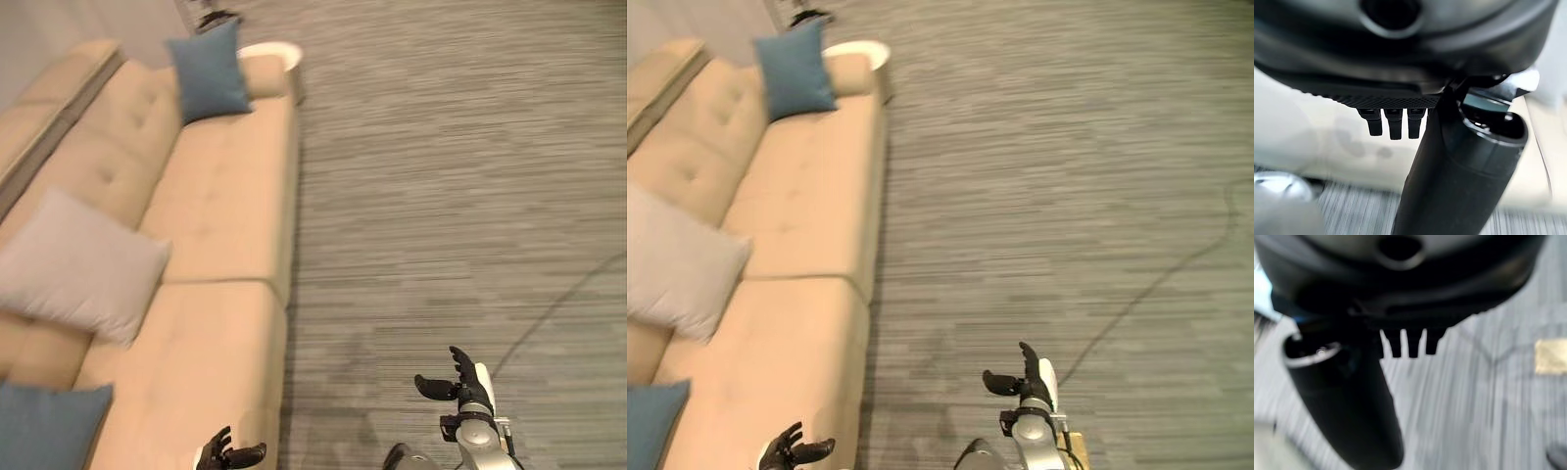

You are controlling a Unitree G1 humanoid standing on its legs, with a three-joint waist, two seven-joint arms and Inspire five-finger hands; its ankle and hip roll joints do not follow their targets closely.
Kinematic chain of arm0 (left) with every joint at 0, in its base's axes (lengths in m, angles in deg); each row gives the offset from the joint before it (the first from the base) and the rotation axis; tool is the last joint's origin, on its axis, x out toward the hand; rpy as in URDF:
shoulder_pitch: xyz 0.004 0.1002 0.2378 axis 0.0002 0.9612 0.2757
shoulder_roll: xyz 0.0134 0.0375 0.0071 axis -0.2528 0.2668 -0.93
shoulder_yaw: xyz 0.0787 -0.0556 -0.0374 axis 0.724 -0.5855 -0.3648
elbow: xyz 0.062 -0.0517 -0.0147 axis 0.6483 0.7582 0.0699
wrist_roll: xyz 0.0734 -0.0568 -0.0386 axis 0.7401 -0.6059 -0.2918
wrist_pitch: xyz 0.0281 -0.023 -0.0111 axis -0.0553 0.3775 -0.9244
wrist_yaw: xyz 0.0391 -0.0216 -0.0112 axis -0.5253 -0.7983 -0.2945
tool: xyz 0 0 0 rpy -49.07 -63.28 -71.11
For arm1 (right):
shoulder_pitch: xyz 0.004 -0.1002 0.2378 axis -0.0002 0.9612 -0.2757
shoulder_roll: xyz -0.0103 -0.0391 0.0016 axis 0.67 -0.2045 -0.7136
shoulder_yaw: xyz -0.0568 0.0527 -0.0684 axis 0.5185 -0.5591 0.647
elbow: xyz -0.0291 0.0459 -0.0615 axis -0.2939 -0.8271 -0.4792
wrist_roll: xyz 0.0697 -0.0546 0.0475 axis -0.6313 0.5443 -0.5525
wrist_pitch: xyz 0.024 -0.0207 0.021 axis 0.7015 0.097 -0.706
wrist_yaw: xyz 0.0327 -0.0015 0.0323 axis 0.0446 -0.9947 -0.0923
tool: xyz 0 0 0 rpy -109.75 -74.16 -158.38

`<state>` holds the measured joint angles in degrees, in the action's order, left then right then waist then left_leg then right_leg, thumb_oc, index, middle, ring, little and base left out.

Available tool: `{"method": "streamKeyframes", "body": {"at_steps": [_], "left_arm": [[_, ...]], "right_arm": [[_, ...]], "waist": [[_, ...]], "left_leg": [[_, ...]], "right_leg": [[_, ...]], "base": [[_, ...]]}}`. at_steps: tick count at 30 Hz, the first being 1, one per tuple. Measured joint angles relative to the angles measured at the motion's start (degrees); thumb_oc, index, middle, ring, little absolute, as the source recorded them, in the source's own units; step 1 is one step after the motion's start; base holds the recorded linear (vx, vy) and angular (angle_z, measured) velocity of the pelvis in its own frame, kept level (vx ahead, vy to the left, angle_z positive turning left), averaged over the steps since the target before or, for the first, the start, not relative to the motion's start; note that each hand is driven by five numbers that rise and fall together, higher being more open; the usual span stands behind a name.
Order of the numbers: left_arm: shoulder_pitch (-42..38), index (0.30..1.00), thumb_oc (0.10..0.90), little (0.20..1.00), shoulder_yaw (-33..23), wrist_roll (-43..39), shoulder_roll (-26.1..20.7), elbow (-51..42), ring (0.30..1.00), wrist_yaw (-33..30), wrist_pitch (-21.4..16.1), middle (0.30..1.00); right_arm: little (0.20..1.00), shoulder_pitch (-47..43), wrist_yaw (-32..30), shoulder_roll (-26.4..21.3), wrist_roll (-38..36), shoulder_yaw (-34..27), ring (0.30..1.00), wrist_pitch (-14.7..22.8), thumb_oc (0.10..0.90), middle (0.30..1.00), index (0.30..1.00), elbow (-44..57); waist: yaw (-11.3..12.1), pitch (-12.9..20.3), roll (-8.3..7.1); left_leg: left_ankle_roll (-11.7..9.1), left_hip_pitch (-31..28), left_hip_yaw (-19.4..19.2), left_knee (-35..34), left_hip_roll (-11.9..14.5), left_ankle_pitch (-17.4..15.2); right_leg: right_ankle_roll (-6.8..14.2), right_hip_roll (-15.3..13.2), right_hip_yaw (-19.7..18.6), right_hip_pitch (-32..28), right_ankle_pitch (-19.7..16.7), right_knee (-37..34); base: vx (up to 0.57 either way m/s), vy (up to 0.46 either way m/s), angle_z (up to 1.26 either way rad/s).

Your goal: Pick up all the scattered cushions and arrange them neatly on the sofa.

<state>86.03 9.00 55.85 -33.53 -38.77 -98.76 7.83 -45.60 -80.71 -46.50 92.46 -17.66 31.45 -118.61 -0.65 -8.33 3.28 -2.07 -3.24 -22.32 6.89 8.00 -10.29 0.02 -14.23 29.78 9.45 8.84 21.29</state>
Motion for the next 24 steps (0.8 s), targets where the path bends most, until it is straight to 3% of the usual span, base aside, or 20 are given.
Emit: {"method": "streamKeyframes", "body": {"at_steps": [3,5,9,11,12,14,16,17,18,19,22,23,24], "left_arm": [[-2.58,0.9,0.8,0.9,0.13,0.08,1.97,1.25,0.9,1.53,-0.44,0.9],[-4.07,0.9,0.8,0.9,0.08,0.1,2.28,1.89,0.9,1.74,-1.11,0.9],[-4.88,0.9,0.8,0.9,-0.25,0.13,1.08,2.86,0.9,1.69,-1.97,0.9],[-4.72,0.9,0.8,0.9,-0.06,0.14,1.13,4.63,0.9,1.68,-1.82,0.9],[-4.64,0.9,0.8,0.9,0.1,0.12,1.19,4.35,0.9,1.7,-2.03,0.9],[-4.6,0.9,0.8,0.9,-0.2,0.03,1.17,3.84,0.9,1.8,-2.16,0.9],[-5.7,0.9,0.8,0.9,-0.53,0.04,1.01,5.34,0.9,1.79,-2.5,0.9],[-7.17,0.9,0.8,0.9,-0.34,0.21,0.94,8.08,0.9,1.94,-2.38,0.9],[-8.69,0.9,0.8,0.9,-0.45,0.82,0.64,10.03,0.9,2.06,-2.3,0.9],[-8.73,0.9,0.8,0.9,-0.32,1.53,0.37,11.19,0.9,2.31,-2.32,0.9],[-8.86,0.9,0.8,0.9,0.19,5.08,-0.02,12.41,0.9,3.07,-2.22,0.9],[-9.57,0.9,0.8,0.9,0.79,7.73,-0.07,14.65,0.9,3.18,-2.25,0.9],[-10.03,0.9,0.8,0.9,0.76,8.58,-0.06,15.49,0.9,3.25,-2.26,0.9]], "right_arm": [[0.9,1.0,-0.94,-3.38,-0.08,-0.05,0.9,-0.36,0.8,0.9,0.9,-0.26],[0.9,3.37,-1.5,-3.87,-0.19,-0.11,0.9,-0.29,0.8,0.9,0.9,-0.24],[0.9,4.67,-1.96,-0.42,-0.76,1.43,0.9,-0.63,0.8,0.9,0.9,-0.93],[0.9,4.49,-1.93,0.21,-0.92,3.66,0.9,-0.62,0.8,0.9,0.9,-0.91],[0.9,4.42,-1.98,0.41,-1.17,4.24,0.9,-0.68,0.8,0.9,0.9,-0.97],[0.9,3.61,-1.59,0.28,-1.29,5.92,0.9,-0.73,0.8,0.9,0.9,-1.0],[0.9,1.27,-0.59,0.12,-1.27,7.36,0.9,-0.28,0.8,0.9,0.9,-3.27],[0.9,0.48,-0.38,0.07,-1.27,7.95,0.9,-0.29,0.8,0.9,0.9,-4.96],[0.9,-0.36,0.14,0.38,-1.24,8.04,0.9,-0.05,0.8,0.9,0.9,-7.11],[0.9,-1.07,0.49,0.5,-1.25,8.09,0.9,0.13,0.8,0.9,0.9,-8.68],[0.9,0.31,1.56,-0.4,-1.25,7.96,0.9,0.6,0.8,0.9,0.9,-10.01],[0.9,0.61,1.74,-0.17,-1.35,7.74,0.9,1.23,0.8,0.9,0.9,-13.35],[0.9,0.57,1.78,0.14,-1.74,7.58,0.9,1.25,0.8,0.9,0.9,-14.92]], "waist": [[-0.58,1.14,1.26],[-3.56,2.59,0.5],[-3.11,1.95,-1.89],[-3.33,1.33,-1.11],[-2.63,0.45,-1.77],[-0.41,0.29,-1.94],[1.92,-0.12,-1.92],[2.13,-0.24,-2.08],[1.82,-0.57,-2.61],[3.01,-0.57,-2.91],[2.23,-0.01,-0.75],[1.37,0.61,-0.19],[1.01,0.75,-0.73]], "left_leg": [[-1.97,3.44,0.94,-0.46,1.77,6.97],[-3.55,3.49,0.96,0.65,2.23,9.04],[-3.47,4.06,0.77,7.67,4.6,9.17],[-3.9,5.4,4.26,15.41,6.04,9.8],[-3.57,7.78,9.06,19.71,5.58,9.37],[-5.24,9.35,19.71,16.16,0.05,5.7],[-5.04,10.81,23.33,9.37,-3.0,5.45],[-5.12,11.72,26.15,6.22,-4.65,5.86],[-4.64,12.23,30.04,3.33,-7.95,6.09],[-4.74,11.74,33.19,0.44,-9.26,6.46],[-2.28,12.41,32.23,1.32,-9.38,11.69],[-0.96,11.59,32.35,0.82,-9.31,12.56],[-0.19,11.21,32.15,-0.34,-9.71,13.07]], "right_leg": [[-0.53,5.08,-3.49,-0.64,-0.08,-1.87],[-0.05,6.23,-4.47,-0.87,0.36,-2.72],[-1.23,8.42,-8.69,-2.25,-0.41,-5.85],[-3.22,10.55,-10.97,-4.12,-1.73,-7.86],[-3.82,10.78,-13.16,-4.66,-2.04,-8.79],[-4.03,12.01,-18.81,-5.07,-3.18,-11.6],[-3.67,13.1,-21.95,-5.59,-5.02,-14.46],[-3.8,13.53,-22.46,-6.66,-5.72,-15.59],[-3.35,14.04,-24.42,-7.89,-6.18,-17.48],[-3.36,13.99,-25.7,-7.75,-6.37,-17.44],[-3.5,16.66,-26.86,-9.57,-7.19,-19.23],[-2.59,17.21,-27.06,-10.47,-6.07,-19.07],[-1.89,16.82,-27.27,-9.69,-5.43,-17.96]], "base": [[0.04,-0.275,-0.93],[0.06,-0.313,-0.28],[0.04,-0.179,-0.54],[0.02,-0.073,-0.9],[0.2,-0.023,-0.97],[0.2,-0.008,-1.03],[0.14,0.031,-1.04],[0.21,0.049,-0.79],[0.14,0.037,-0.6],[0.08,0.045,-0.96],[0.12,0.13,-0.51],[0.09,0.047,-0.05],[0.13,0.072,-0.08]]}}
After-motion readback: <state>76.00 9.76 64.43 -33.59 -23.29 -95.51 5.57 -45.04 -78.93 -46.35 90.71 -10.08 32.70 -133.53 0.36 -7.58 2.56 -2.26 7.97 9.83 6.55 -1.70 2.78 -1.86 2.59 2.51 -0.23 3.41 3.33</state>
